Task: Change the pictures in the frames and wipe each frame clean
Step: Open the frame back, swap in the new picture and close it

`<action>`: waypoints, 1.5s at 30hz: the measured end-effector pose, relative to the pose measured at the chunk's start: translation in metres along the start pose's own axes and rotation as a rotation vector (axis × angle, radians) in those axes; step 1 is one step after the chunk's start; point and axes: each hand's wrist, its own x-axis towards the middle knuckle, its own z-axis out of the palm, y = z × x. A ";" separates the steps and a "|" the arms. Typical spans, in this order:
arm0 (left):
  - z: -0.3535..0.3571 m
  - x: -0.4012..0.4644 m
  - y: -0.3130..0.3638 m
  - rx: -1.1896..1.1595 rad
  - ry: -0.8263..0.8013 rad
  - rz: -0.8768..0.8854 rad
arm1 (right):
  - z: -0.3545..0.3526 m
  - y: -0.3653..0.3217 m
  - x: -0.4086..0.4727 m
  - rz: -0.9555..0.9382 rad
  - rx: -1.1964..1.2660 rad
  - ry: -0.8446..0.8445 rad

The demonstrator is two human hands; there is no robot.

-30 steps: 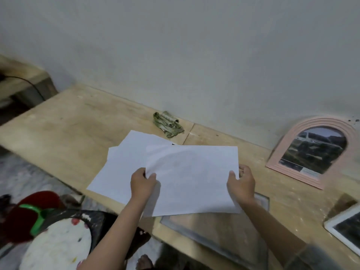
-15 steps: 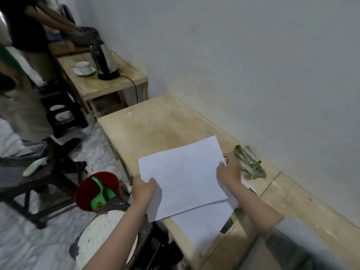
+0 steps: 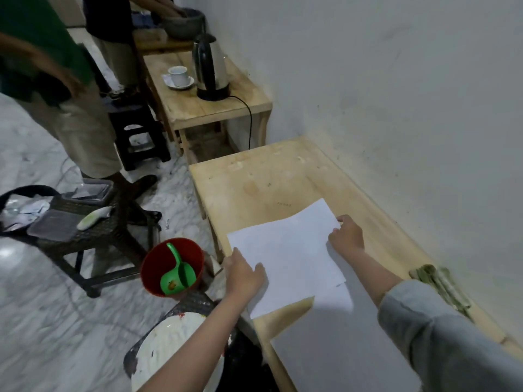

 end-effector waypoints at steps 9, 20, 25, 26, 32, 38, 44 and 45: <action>0.034 0.012 -0.006 0.175 -0.031 0.028 | 0.032 0.015 0.037 -0.120 -0.549 -0.145; 0.042 -0.007 -0.010 0.270 -0.013 0.072 | 0.020 0.043 0.016 -0.230 -0.500 -0.066; 0.046 -0.048 -0.026 0.302 -0.062 0.146 | -0.002 0.076 -0.022 -0.203 -0.520 -0.065; 0.048 -0.055 -0.031 0.297 -0.099 0.174 | -0.006 0.083 -0.030 -0.187 -0.517 -0.068; 0.059 -0.096 -0.049 0.362 -0.188 0.273 | -0.024 0.129 -0.076 -0.081 -0.546 -0.081; 0.062 -0.120 -0.049 0.513 -0.362 0.233 | -0.035 0.156 -0.099 -0.033 -0.545 -0.083; 0.072 -0.128 -0.044 0.720 -0.303 0.239 | -0.044 0.158 -0.103 -0.029 -0.526 -0.058; 0.072 -0.128 -0.043 0.730 -0.289 0.240 | -0.046 0.157 -0.102 -0.020 -0.512 -0.058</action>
